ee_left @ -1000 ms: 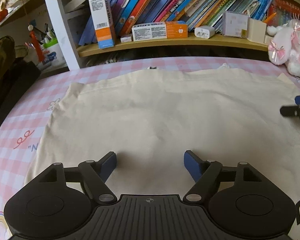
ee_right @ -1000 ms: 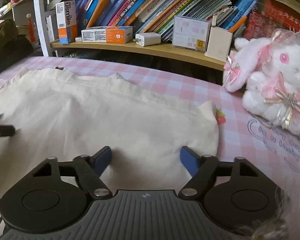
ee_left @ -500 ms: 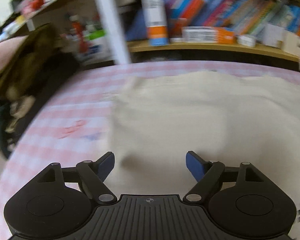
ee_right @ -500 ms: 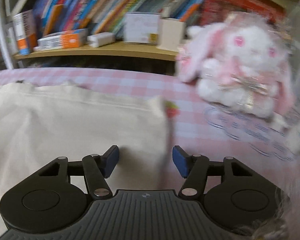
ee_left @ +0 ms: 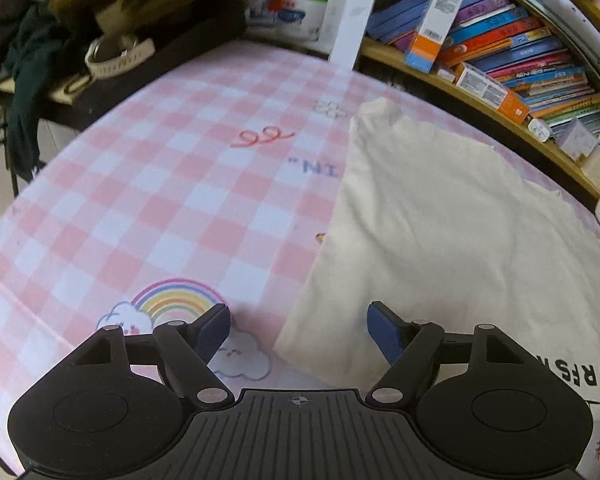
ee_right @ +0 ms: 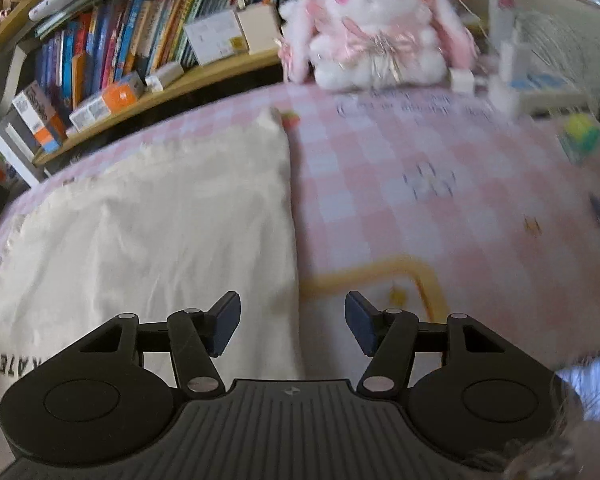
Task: Fold clothes
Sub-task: 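Grasp the canvas bag edge with both grippers, then open both grippers and smooth the bag flat on the table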
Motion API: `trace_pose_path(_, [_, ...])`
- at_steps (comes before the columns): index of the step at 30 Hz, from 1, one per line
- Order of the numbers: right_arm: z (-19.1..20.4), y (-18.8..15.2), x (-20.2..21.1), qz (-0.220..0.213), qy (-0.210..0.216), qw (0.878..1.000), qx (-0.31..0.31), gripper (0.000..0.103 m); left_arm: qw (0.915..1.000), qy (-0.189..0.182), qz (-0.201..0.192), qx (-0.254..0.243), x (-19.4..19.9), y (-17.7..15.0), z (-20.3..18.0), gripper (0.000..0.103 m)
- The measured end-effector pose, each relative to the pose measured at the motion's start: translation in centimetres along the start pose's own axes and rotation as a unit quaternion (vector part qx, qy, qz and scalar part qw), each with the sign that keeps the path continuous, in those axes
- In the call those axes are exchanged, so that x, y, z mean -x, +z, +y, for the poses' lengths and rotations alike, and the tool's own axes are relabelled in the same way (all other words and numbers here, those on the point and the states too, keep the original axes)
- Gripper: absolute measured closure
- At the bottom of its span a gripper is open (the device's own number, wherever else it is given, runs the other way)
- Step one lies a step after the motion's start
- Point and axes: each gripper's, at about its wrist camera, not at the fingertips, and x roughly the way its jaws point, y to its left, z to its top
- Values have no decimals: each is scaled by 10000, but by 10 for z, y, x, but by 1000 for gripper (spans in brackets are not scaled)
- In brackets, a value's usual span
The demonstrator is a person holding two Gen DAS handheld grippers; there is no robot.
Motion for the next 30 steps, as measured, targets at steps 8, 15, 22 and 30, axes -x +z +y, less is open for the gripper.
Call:
trace_pose_path(8, [0,-37,16,183,-230,9987,-416,54,9993,-300,56,224,2,-5,10,29])
trace_pose_path(15, [21,-38,13,146,-212,9996,70,91,9977,-658,139,125,-1,4,-1,97])
trace_pose_path(22, [29,-2,69,-983,-8,9949,241,94,9933,-964,-591,250,39,29,-2,97])
trace_pose_path(30, [7,-41,15,148,-310,9994,36,94,9983,-542,176,128,-3,-3,8,93])
